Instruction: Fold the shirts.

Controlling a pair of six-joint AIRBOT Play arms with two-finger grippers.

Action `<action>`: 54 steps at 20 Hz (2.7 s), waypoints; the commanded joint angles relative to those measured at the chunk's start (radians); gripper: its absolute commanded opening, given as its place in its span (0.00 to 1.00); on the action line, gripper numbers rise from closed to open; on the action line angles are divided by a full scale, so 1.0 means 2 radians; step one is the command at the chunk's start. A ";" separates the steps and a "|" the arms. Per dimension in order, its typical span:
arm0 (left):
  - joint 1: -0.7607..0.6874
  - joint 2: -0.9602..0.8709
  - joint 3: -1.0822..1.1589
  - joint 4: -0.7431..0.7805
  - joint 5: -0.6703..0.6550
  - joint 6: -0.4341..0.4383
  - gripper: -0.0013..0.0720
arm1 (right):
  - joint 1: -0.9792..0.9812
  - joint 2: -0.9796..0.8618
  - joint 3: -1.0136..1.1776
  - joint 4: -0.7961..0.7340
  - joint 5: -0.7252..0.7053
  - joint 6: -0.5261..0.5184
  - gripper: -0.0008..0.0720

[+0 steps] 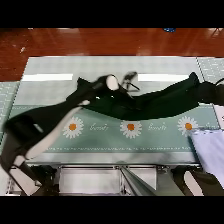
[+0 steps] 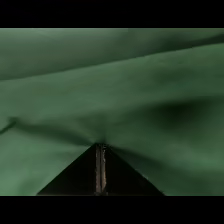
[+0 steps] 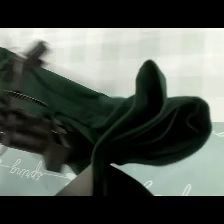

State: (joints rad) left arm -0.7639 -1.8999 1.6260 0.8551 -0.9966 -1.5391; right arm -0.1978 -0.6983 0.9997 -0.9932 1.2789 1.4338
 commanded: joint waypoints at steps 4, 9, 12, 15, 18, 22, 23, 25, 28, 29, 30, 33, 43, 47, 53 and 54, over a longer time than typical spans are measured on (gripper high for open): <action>-0.040 -0.061 0.058 -0.089 -0.026 0.006 0.05 | 0.000 0.019 -0.003 0.017 0.008 0.010 0.04; 0.093 0.011 0.057 -0.081 -0.100 0.042 0.05 | 0.030 0.002 -0.003 0.047 -0.001 0.019 0.04; 0.182 0.120 0.016 -0.004 -0.121 0.046 0.05 | 0.126 -0.046 -0.002 0.054 -0.076 0.038 0.04; 0.269 0.266 -0.098 0.067 -0.120 0.046 0.05 | 0.223 -0.153 0.043 0.076 -0.159 0.037 0.04; 0.338 0.412 -0.237 0.084 -0.098 0.059 0.05 | 0.284 -0.288 0.133 0.093 -0.191 0.036 0.04; 0.377 0.561 -0.393 0.083 -0.068 0.057 0.05 | 0.339 -0.447 0.234 0.141 -0.195 0.023 0.05; 0.380 0.580 -0.416 0.083 -0.069 0.056 0.05 | 0.349 -0.477 0.252 0.144 -0.196 0.021 0.05; 0.379 0.599 -0.450 0.082 -0.068 0.047 0.05 | 0.363 -0.532 0.290 0.154 -0.195 0.022 0.05; 0.379 0.592 -0.467 0.074 -0.065 0.046 0.05 | 0.378 -0.593 0.333 0.183 -0.195 0.020 0.35; 0.379 0.588 -0.470 0.073 -0.058 0.045 0.05 | 0.380 -0.604 0.340 0.193 -0.193 0.010 0.58; 0.379 0.583 -0.472 0.073 -0.048 0.045 0.05 | 0.380 -0.606 0.341 0.192 -0.192 0.009 0.57; 0.379 0.575 -0.472 0.073 -0.023 0.045 0.05 | 0.334 -0.573 0.341 0.195 -0.126 0.019 0.57; 0.379 0.573 -0.473 0.073 -0.021 0.044 0.05 | 0.153 -0.140 0.036 -0.286 -0.077 0.210 0.57; 0.379 0.573 -0.473 0.073 -0.021 0.043 0.05 | 0.144 -0.064 -0.208 -0.172 -0.227 0.278 0.57; 0.379 0.571 -0.473 0.074 -0.021 0.044 0.05 | 0.145 -0.180 -0.279 0.161 -0.305 0.074 0.57; 0.379 0.569 -0.473 0.074 -0.021 0.044 0.05 | 0.145 -0.207 -0.278 0.214 -0.301 0.034 0.57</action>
State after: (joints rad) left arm -0.0074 -0.7563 0.6811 1.0019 -1.0386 -1.4517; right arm 0.0937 -1.0073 0.4931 -0.9104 0.7330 1.7252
